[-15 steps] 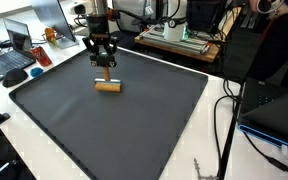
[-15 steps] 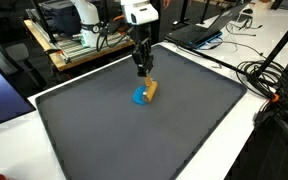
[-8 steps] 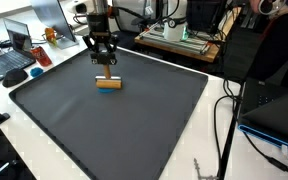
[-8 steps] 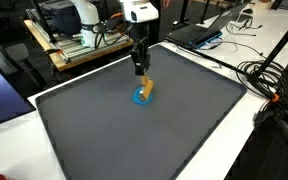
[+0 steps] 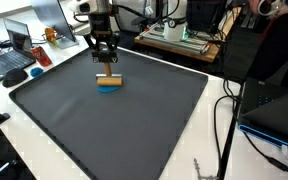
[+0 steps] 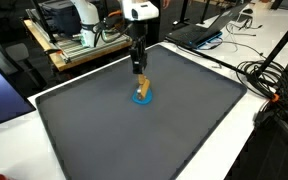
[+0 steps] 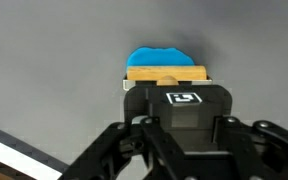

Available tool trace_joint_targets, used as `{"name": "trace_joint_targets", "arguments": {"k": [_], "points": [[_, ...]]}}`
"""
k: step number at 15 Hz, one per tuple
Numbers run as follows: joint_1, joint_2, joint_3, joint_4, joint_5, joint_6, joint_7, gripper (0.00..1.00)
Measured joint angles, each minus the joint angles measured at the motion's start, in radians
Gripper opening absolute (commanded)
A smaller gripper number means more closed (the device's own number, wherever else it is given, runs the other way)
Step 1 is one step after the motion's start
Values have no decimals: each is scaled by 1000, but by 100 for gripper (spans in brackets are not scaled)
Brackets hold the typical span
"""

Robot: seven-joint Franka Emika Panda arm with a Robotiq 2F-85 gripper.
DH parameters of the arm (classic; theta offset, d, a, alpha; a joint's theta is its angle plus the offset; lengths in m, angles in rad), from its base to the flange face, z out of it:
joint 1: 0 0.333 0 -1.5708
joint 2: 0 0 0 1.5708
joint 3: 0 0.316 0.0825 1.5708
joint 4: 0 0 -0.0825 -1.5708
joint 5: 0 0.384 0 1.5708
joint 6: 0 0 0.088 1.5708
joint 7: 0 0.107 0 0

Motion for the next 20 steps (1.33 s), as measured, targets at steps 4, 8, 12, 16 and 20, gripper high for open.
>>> {"name": "trace_joint_targets", "arguments": {"k": [4,8,12,16,20], "points": [[0,-9,-5,-9,-26,-15,-5,22],[0,-19,-12,-20,-53,-28,-9,22],[0,-25,-27,-28,-81,-52,-14,22],[0,-26,-31,-28,-84,-60,-14,22],[0,-30,-43,-29,-84,-80,-14,22]]}}
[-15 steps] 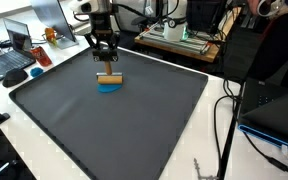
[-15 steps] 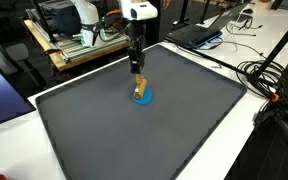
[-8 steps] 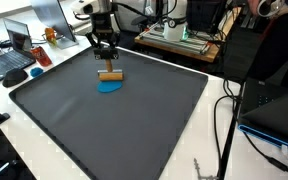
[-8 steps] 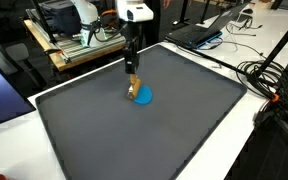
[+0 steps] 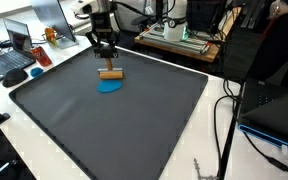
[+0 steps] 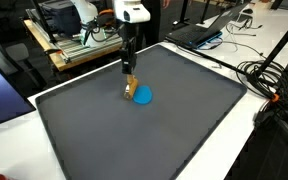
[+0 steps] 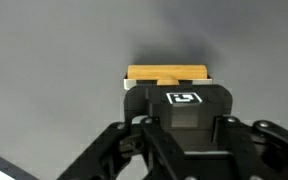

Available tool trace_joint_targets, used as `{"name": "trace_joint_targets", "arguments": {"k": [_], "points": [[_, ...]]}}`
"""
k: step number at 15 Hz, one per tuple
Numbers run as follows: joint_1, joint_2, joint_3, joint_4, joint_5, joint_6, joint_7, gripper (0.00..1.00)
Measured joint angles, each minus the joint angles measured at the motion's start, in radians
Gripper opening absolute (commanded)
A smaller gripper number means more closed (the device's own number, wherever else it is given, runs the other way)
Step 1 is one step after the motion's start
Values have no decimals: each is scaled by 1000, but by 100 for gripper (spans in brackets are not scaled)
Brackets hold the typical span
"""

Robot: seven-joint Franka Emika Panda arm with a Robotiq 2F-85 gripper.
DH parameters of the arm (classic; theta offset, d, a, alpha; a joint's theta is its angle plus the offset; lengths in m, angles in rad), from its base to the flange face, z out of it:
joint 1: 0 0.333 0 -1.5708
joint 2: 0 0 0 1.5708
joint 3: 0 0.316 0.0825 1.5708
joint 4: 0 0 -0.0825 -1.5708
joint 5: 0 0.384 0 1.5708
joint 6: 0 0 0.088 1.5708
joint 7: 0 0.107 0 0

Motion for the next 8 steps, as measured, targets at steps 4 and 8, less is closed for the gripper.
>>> {"name": "trace_joint_targets", "arguments": {"k": [4,8], "points": [[-8,-4,-26,-1,7,-20,0,22],[-28,-19,-38,0,89,-19,-18,22]]}}
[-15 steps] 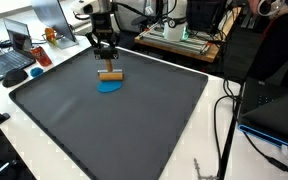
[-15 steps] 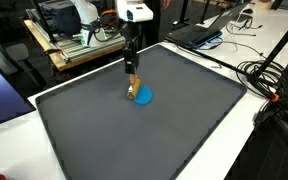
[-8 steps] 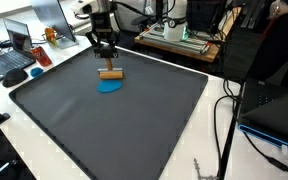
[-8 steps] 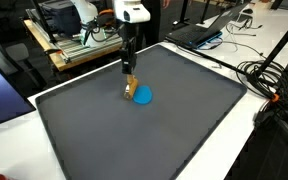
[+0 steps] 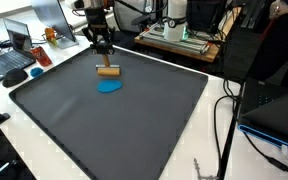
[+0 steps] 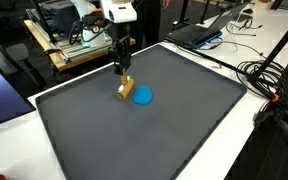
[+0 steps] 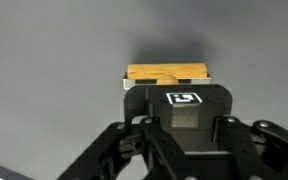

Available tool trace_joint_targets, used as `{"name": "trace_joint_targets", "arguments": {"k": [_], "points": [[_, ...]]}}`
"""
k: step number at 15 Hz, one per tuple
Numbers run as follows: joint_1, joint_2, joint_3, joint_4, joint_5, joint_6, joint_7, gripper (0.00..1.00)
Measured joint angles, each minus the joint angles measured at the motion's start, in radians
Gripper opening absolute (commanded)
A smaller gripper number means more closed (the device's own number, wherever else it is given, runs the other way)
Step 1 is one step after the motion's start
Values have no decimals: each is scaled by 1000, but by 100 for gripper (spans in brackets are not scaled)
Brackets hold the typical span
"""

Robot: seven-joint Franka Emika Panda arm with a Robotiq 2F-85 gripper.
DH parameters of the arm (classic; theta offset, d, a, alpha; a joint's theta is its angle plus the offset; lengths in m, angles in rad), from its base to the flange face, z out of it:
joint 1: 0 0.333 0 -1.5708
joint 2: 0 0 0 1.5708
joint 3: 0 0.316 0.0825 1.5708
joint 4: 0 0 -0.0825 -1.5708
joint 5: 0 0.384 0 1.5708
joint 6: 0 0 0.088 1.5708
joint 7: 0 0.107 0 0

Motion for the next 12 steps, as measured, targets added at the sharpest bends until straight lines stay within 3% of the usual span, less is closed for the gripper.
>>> {"name": "trace_joint_targets", "arguments": {"k": [6,12], "points": [[3,-37,9,5,167,22,-50,22],[36,-27,33,5,199,91,-51,22]]}}
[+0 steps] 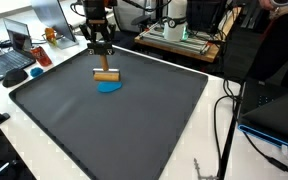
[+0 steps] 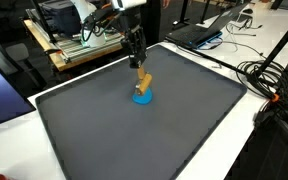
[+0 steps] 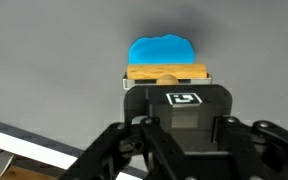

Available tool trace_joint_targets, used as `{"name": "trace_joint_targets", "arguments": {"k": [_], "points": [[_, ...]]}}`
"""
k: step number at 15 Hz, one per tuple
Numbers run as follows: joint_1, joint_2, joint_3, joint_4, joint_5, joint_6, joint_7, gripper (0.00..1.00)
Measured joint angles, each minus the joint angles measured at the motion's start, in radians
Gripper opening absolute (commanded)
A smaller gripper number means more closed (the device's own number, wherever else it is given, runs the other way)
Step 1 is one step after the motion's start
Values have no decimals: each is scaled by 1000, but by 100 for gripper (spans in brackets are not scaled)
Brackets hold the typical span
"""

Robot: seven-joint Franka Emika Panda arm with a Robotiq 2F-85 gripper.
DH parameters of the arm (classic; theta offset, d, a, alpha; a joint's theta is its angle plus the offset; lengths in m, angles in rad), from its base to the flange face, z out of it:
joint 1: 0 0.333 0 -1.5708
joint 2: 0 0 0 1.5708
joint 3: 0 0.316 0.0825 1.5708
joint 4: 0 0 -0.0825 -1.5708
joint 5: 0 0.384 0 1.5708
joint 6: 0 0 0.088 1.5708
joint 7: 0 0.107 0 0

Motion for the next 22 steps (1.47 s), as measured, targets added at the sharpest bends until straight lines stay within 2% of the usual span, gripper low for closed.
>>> {"name": "trace_joint_targets", "arguments": {"k": [9,22], "points": [[13,76,16,3,-1,53,1,22],[14,75,26,1,-88,55,-1,22]]}}
